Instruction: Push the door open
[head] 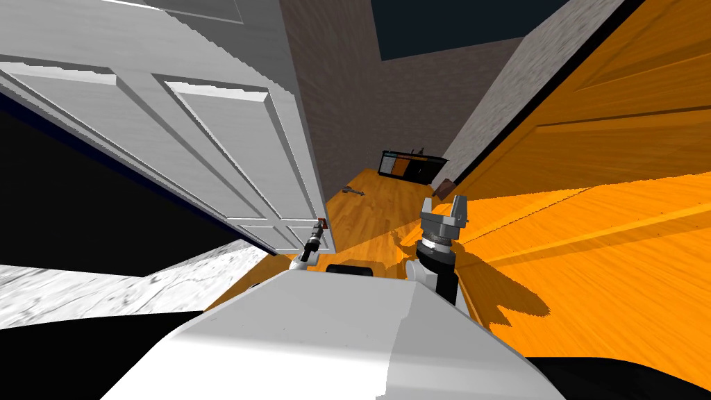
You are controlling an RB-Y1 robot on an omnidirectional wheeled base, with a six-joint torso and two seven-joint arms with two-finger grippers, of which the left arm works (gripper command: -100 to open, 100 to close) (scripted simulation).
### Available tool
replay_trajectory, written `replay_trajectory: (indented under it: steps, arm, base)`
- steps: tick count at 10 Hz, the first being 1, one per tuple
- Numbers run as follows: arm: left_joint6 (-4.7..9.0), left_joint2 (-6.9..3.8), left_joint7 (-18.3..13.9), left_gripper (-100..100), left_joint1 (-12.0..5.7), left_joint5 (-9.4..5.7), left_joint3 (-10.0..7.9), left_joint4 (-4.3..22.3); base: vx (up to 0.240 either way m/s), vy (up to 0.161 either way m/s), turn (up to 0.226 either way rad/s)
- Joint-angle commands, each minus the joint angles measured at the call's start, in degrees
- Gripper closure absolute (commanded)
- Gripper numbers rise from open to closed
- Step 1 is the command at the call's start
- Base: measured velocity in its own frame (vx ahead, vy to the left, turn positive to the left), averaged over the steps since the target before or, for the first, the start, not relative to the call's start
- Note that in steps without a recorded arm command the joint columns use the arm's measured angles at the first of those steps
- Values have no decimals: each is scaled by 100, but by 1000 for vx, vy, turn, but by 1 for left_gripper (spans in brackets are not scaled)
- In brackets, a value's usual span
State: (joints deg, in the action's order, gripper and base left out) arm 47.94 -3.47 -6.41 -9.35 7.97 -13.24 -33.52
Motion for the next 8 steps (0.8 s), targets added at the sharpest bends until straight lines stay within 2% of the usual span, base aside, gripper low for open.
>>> replay_trajectory:
  steps: [1,8]
  arm:
    - [-7,-35,23,100,1,-39,-59,2]
    - [-39,-143,130,100,4,-216,-327,11]
  base:
    - [114,-24,28]
    - [178,-28,31]
